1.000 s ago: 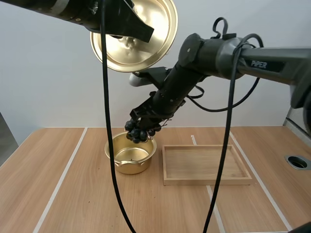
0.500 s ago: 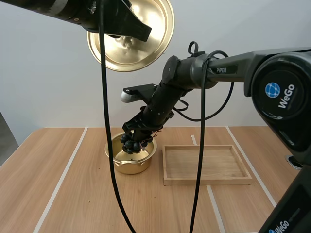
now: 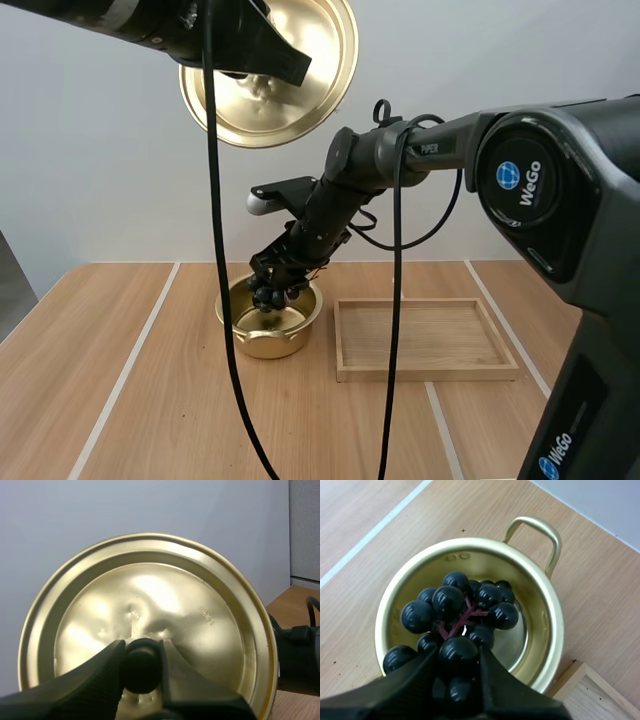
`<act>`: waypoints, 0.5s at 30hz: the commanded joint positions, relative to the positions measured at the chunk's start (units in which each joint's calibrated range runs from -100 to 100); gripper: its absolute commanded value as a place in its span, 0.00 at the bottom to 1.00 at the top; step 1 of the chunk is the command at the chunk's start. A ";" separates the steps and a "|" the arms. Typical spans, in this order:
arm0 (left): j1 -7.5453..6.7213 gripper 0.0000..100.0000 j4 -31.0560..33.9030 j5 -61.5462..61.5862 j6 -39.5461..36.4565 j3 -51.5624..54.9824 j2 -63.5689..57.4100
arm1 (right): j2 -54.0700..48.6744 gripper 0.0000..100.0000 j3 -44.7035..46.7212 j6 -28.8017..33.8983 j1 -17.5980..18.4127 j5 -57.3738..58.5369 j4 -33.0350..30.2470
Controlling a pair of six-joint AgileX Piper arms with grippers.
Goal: Open the pot, put the grape inside, and close it
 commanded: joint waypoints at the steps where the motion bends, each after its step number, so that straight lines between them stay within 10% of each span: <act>1: 0.14 0.00 -1.03 -1.07 -0.68 -0.62 -0.38 | 1.12 0.00 -0.48 -0.76 0.07 0.22 0.40; 15: 0.14 0.00 -1.03 -1.25 -0.68 -0.62 -0.38 | 7.44 0.00 -0.55 -1.05 0.07 1.99 0.40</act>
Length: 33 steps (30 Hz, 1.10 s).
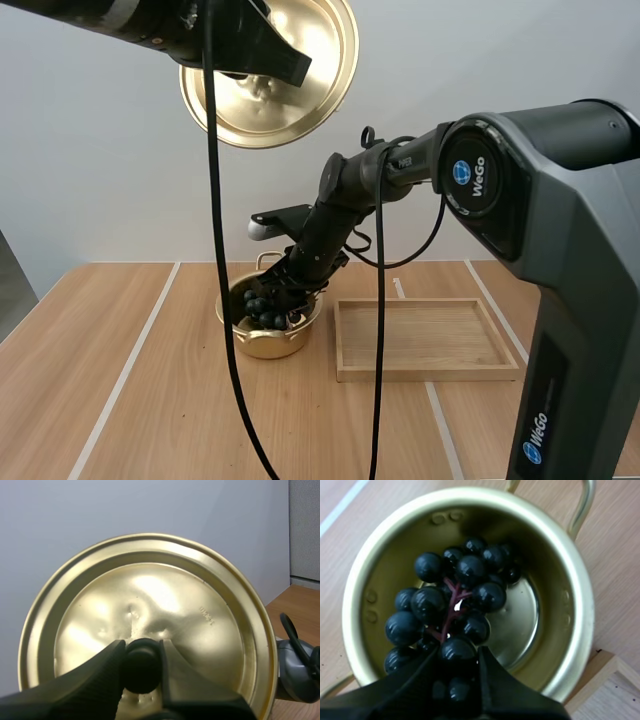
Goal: Open the pot, put the grape inside, and close it
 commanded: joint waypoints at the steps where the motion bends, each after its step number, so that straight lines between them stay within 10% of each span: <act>1: 0.14 0.00 -1.03 -1.41 -0.68 -0.62 -0.38 | 1.04 0.00 -0.55 -0.78 0.10 0.73 0.07; 21: 0.14 0.00 -1.03 -1.41 -0.68 -0.62 -0.38 | 2.80 0.00 -0.84 -0.91 0.10 3.63 -0.07; 28: 0.14 0.00 -1.03 -1.41 -0.68 -0.62 -0.38 | 1.76 0.92 -1.15 -0.91 0.10 4.24 -0.07; 33: 0.14 0.00 -1.03 -1.41 -0.68 -0.62 -0.38 | 0.05 0.89 -1.56 -0.64 0.10 3.49 0.04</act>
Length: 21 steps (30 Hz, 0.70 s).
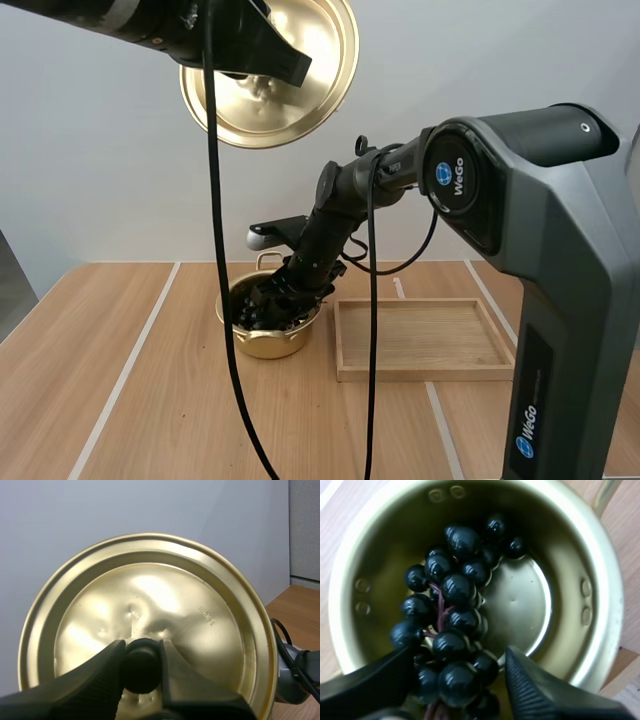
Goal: Open the pot, put the grape inside, and close it
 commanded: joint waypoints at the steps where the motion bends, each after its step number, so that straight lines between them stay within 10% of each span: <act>1: 0.14 0.00 -1.03 -1.41 -0.68 -0.62 -0.38 | -2.25 0.89 -1.34 -0.17 0.02 0.74 -0.07; 21: 0.14 0.00 0.81 -2.78 -1.11 -4.10 -0.38 | -17.38 0.89 -7.65 0.15 -3.45 5.56 -1.52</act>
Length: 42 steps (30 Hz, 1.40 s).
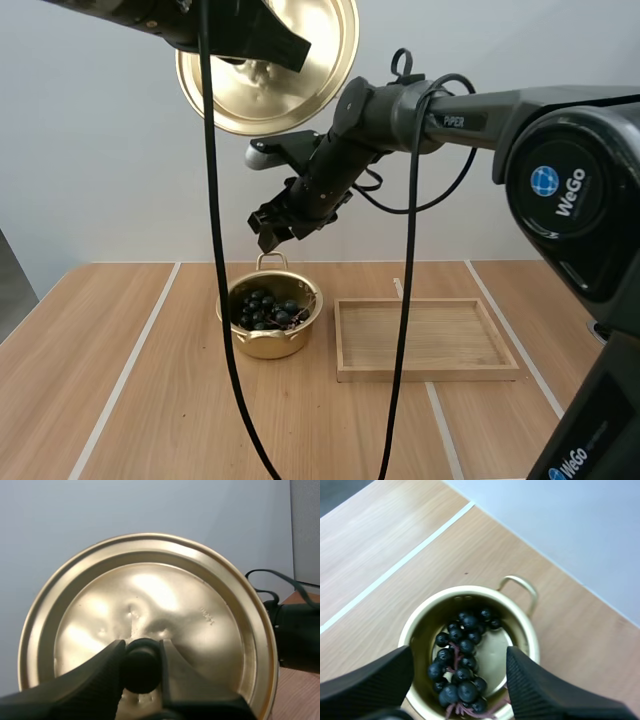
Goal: Open the pot, put the grape inside, and close it
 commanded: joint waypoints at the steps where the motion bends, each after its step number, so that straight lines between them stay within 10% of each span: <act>1: 0.14 0.00 0.43 -2.62 -1.07 -1.17 -0.38 | -2.74 0.89 -0.53 0.15 -2.17 2.99 -1.33; 30: 0.14 0.00 0.58 -6.13 -0.80 11.04 13.04 | -14.01 0.81 -0.39 0.26 -20.71 7.90 -5.93; 33: 0.14 0.00 0.58 -9.16 -0.25 13.96 15.17 | -14.43 0.64 -0.39 0.96 -20.71 7.90 -5.06; 38: 0.14 0.00 0.58 -13.13 -0.11 17.60 19.50 | -15.78 0.00 -0.39 1.30 -20.71 8.06 -3.54; 42: 0.05 0.00 0.58 -14.89 0.65 19.67 23.03 | -16.14 0.00 -0.39 1.30 -20.71 7.90 -3.38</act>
